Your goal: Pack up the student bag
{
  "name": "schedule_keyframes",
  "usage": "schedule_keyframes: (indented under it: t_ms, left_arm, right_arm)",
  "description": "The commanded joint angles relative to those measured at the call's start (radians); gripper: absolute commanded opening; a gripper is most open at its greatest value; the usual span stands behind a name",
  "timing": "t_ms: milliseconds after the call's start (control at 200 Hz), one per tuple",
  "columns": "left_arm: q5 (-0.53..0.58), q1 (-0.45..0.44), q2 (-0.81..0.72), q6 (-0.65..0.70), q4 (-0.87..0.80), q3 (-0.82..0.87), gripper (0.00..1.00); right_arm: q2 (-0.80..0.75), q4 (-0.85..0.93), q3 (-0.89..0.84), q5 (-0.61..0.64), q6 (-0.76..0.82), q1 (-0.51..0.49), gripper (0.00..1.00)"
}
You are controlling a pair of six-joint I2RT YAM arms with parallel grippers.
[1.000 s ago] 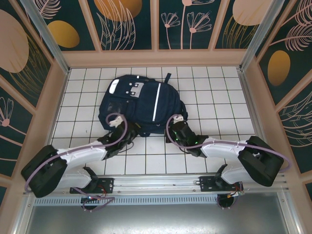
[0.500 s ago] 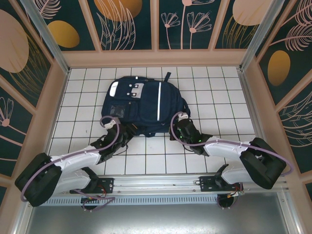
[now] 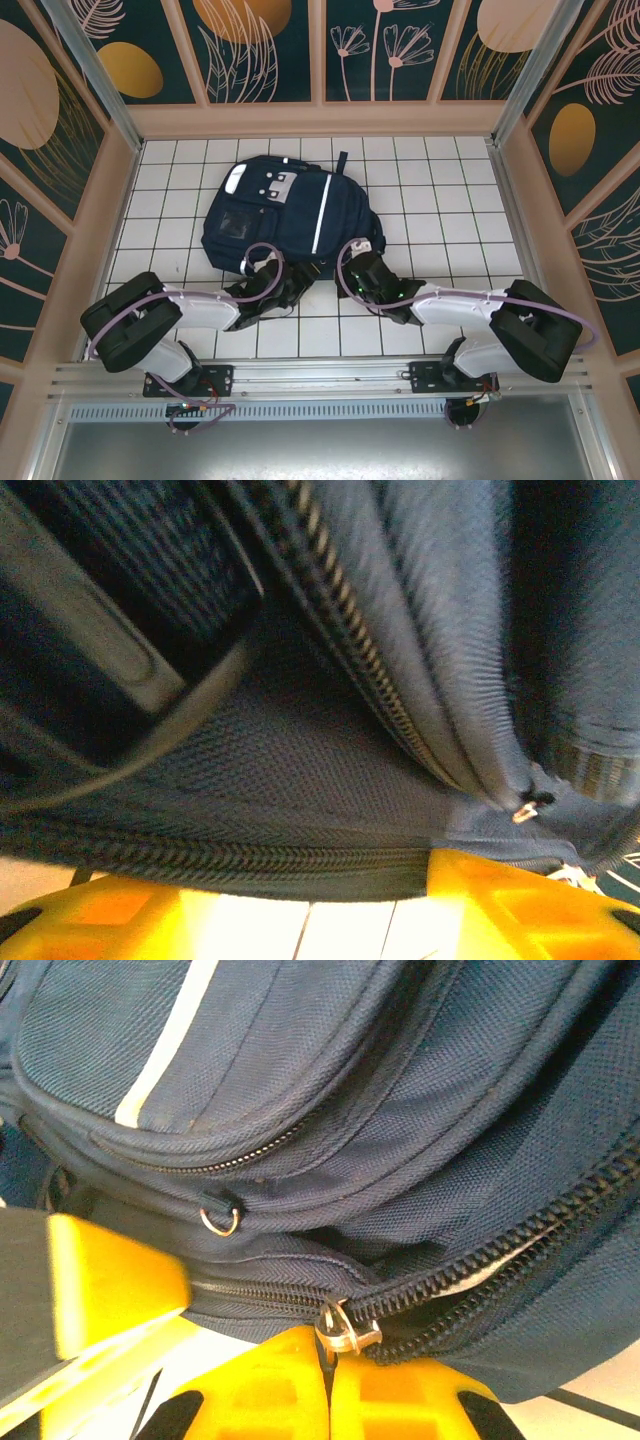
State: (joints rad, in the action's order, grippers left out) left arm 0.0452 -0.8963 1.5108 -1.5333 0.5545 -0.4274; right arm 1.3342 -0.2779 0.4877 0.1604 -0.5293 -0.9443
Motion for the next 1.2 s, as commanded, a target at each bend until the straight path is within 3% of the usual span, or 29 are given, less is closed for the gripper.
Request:
schedule_keyframes:
  t_ms: [0, 110, 205, 255, 370, 525, 731, 936, 1196]
  left_arm:
    - [0.018, -0.005, 0.031, -0.081, 0.051, -0.036, 0.61]
    - [0.079, -0.004, 0.028, -0.093, 0.034, -0.038, 0.66]
    - [0.131, 0.000, 0.008, -0.066, -0.004, -0.050, 0.60]
    - [0.156, 0.004, -0.003, -0.051, -0.039, -0.062, 0.48]
    - [0.177, 0.021, -0.035, -0.015, -0.078, -0.060, 0.00]
    - [0.222, 0.042, -0.125, 0.017, -0.161, -0.023, 0.00]
    - [0.228, 0.156, -0.307, 0.038, -0.229, 0.120, 0.00]
    - [0.309, 0.241, -0.520, 0.129, -0.423, 0.168, 0.00]
    - [0.199, 0.466, -0.605, 0.255, -0.483, 0.215, 0.00]
  right_arm:
    - [0.000, -0.066, 0.054, 0.012, -0.003, -0.032, 0.00]
    - [-0.004, -0.063, 0.060, 0.015, -0.006, -0.054, 0.00]
    - [-0.006, -0.064, 0.058, 0.014, -0.010, -0.065, 0.00]
    - [-0.007, -0.064, 0.057, 0.015, -0.012, -0.065, 0.00]
    - [-0.006, -0.053, 0.055, 0.025, -0.009, -0.066, 0.00]
    - [-0.013, -0.034, 0.044, 0.047, -0.013, -0.045, 0.00]
    - [-0.057, -0.029, 0.004, 0.023, -0.017, 0.033, 0.00]
    - [-0.075, -0.021, -0.029, -0.007, -0.003, 0.112, 0.00]
    - [-0.045, -0.030, -0.045, -0.027, 0.024, 0.177, 0.00]
